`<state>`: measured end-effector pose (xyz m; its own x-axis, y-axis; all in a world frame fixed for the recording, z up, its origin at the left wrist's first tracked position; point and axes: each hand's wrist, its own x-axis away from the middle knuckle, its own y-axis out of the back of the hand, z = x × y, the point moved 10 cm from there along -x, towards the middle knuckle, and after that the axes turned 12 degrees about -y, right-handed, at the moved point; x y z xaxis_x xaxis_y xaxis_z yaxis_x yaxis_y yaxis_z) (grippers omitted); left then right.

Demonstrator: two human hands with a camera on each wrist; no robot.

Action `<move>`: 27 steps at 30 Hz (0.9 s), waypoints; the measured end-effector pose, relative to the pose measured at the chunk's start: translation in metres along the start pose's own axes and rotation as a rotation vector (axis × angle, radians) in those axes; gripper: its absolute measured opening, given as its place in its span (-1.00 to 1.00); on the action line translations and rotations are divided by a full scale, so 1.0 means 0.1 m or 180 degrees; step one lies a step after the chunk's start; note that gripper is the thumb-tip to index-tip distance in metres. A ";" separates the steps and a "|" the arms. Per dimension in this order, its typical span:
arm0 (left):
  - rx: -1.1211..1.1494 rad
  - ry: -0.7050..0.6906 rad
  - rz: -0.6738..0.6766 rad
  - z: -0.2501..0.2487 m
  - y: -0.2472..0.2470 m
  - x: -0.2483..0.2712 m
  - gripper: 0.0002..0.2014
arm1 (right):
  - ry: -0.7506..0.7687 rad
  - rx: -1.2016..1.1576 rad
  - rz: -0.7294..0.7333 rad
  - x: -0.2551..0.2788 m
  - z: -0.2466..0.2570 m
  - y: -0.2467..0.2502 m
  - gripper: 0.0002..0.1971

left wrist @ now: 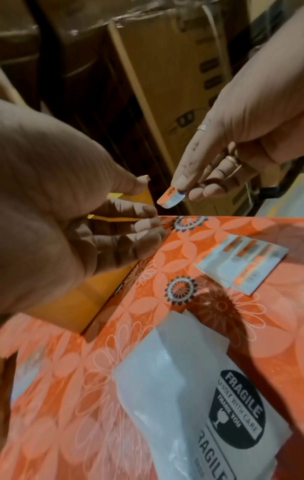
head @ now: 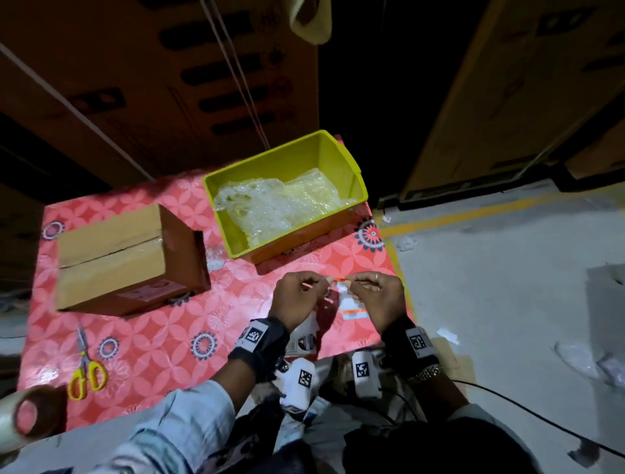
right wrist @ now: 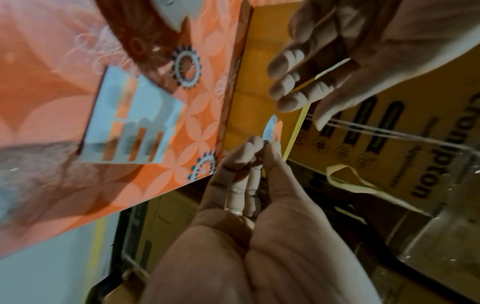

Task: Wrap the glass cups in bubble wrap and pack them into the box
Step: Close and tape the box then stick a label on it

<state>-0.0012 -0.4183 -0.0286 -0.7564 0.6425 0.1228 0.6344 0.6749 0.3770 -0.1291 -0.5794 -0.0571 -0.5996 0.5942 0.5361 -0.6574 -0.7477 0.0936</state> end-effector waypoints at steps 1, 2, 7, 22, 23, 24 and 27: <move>0.0075 -0.0034 -0.0015 -0.05 0.07 0.02 -0.81 | 0.0110 0.0051 0.0089 0.03 0.08 -0.11 -0.89; 0.0085 -0.0052 -0.0026 -0.07 0.15 0.05 -0.83 | 0.0187 0.0092 0.0174 0.06 0.16 -0.23 -0.90; 0.0027 0.0140 -0.0408 0.14 0.65 0.18 -0.84 | 0.0434 0.0068 0.0418 0.26 0.43 -0.83 -0.91; 0.0705 -0.0010 -0.1082 0.45 2.65 0.75 -0.78 | 0.0801 0.0230 0.0834 0.82 1.10 -2.88 -0.84; 0.0700 0.0002 -0.1124 0.49 2.81 0.79 -0.77 | 0.0853 0.0326 0.0847 0.86 1.14 -3.04 -0.88; 0.0669 0.0009 -0.1176 0.53 2.97 0.82 -0.77 | 0.0916 0.0404 0.0862 0.89 1.18 -3.20 -0.90; 0.0536 0.0077 -0.1321 0.70 3.42 0.89 -0.78 | 0.1223 0.0770 0.0808 0.95 1.26 -3.67 -0.79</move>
<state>0.1598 -0.1054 0.0470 -0.9546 0.2975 0.0149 0.2920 0.9247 0.2443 0.1122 -0.2858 0.0652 -0.8806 0.4173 0.2246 -0.3725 -0.9025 0.2162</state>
